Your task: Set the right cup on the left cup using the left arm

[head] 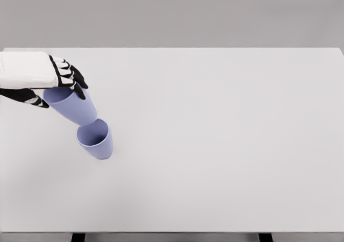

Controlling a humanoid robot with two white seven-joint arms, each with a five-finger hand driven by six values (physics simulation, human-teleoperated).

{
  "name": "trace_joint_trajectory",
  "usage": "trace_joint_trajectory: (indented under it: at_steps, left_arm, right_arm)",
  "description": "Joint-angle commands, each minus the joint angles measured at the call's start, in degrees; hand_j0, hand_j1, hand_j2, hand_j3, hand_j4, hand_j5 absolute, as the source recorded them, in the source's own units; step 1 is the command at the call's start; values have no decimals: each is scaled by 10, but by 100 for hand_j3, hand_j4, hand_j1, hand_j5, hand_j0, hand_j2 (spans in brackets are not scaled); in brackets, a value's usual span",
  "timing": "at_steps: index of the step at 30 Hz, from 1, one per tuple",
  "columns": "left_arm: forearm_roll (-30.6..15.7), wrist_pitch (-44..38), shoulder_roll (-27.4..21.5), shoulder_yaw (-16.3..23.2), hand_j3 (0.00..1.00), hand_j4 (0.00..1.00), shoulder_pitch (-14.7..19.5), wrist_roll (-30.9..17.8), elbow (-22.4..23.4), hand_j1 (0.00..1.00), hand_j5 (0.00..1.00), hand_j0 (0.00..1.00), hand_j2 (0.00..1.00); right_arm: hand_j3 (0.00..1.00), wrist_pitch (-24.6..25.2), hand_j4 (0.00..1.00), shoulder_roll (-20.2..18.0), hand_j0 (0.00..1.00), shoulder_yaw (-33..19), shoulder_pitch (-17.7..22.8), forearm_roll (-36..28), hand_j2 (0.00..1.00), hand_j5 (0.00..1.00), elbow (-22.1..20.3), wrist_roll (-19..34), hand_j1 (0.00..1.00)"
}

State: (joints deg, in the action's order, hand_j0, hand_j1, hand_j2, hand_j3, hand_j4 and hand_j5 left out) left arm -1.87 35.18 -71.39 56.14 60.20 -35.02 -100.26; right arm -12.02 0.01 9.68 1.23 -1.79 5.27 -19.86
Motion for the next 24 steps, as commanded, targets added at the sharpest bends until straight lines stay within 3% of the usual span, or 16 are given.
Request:
trace_joint_trajectory:
  at_steps: [1,24]
  left_arm:
    - [-6,-2,-4,-1,70,70,0,0,-7,70,70,70,70]
    - [-30,-2,-13,-2,71,71,-12,0,-8,71,71,71,71]
  right_arm:
    - [100,0,100,0,100,0,0,-1,100,100,0,0,100]
    - [100,0,100,0,100,0,0,-1,100,100,0,0,100]
